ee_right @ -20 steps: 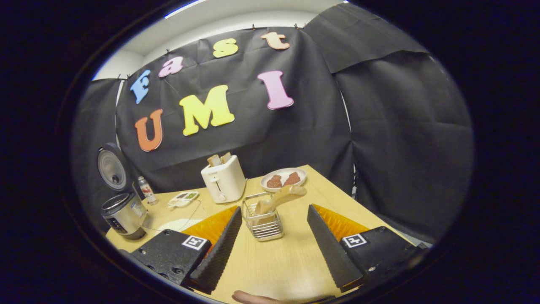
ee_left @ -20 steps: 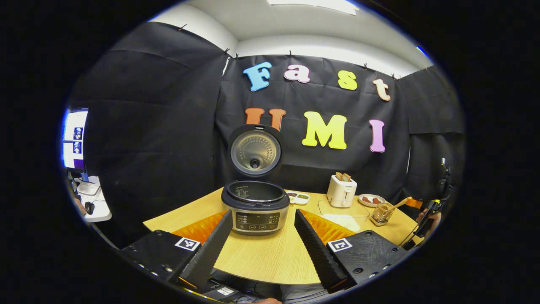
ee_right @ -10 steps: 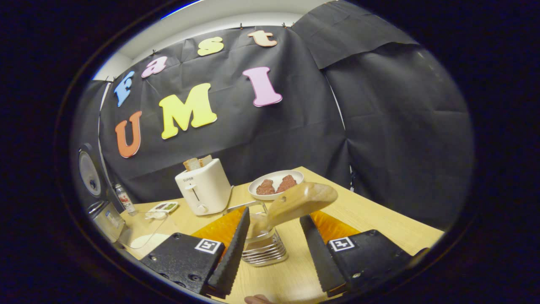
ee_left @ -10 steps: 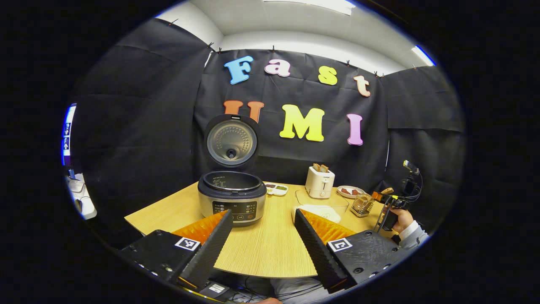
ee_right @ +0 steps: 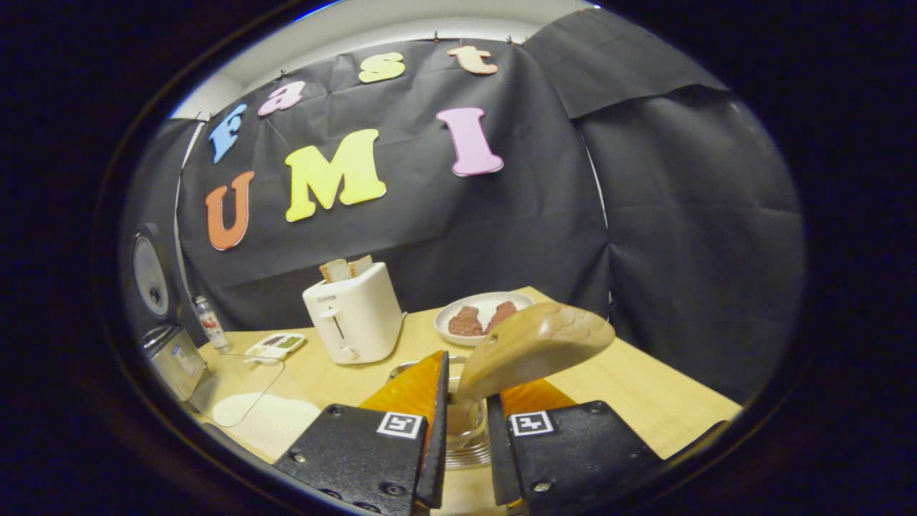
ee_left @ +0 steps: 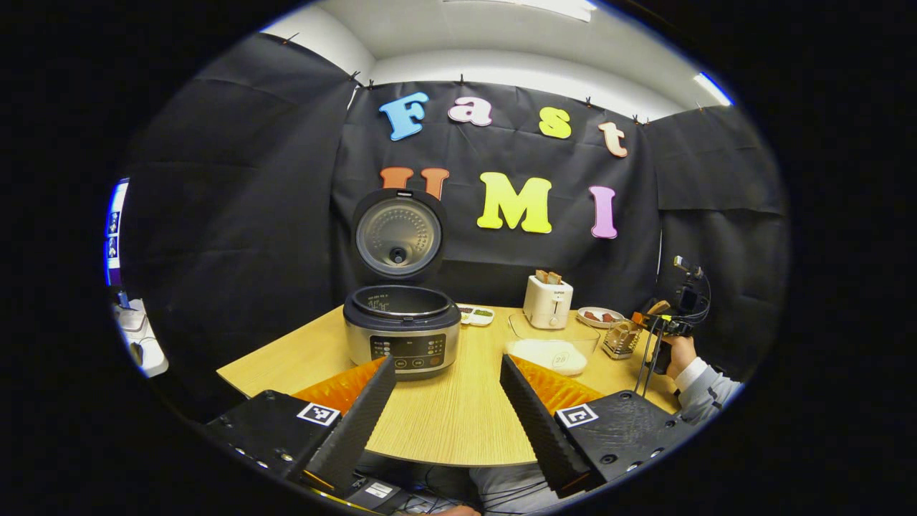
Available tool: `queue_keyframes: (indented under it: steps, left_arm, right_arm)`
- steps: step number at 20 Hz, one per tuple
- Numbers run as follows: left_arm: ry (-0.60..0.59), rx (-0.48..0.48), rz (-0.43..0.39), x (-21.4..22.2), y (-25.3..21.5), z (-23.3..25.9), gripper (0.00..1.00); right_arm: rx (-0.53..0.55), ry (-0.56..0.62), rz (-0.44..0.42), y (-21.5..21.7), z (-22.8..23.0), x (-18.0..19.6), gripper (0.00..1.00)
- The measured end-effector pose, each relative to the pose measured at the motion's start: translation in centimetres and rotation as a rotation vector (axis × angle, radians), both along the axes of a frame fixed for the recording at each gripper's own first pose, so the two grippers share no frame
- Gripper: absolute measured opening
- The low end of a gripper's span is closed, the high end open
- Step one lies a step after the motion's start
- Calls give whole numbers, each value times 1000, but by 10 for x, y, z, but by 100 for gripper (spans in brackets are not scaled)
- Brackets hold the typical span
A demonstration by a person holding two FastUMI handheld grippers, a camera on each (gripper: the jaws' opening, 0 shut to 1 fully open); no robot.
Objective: Close the left gripper, press the button to open the rice cooker; take a wooden spoon from the chopstick holder with the right hand, scoop a spoonful of rice and pour it into the rice cooker, then put the wooden spoon back into the chopstick holder.
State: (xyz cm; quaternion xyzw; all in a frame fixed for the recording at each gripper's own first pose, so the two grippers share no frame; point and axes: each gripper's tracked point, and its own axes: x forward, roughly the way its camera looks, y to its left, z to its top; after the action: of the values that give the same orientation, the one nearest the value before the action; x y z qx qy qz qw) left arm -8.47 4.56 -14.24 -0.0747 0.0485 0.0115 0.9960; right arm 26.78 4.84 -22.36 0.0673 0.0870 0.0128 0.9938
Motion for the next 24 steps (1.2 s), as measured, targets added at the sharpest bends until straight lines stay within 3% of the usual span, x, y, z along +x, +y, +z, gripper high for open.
queue_keyframes:
  steps: [2, 5, 15, 20, 22, 24]
  left_arm:
    - [6, -17, -4, -1, 2, -3, 95]
    - [16, -12, 1, -1, 6, -6, 94]
    - [20, 2, -24, -6, 3, -8, 95]
    - [13, 16, -33, -11, 2, -7, 95]
    - [10, 16, -33, -12, 3, -6, 95]
    - [5, 14, -34, -14, 4, -6, 94]
  right_arm:
    - [0, 4, 47, 11, 5, -1, 29]
    - [-41, 2, 76, 20, 12, 2, 16]
    - [-151, -161, 106, 57, 105, -20, 14]
    - [-90, -172, 228, 115, 128, -40, 11]
    - [-73, -178, 248, 135, 131, -45, 13]
    - [-59, -171, 271, 159, 127, -48, 9]
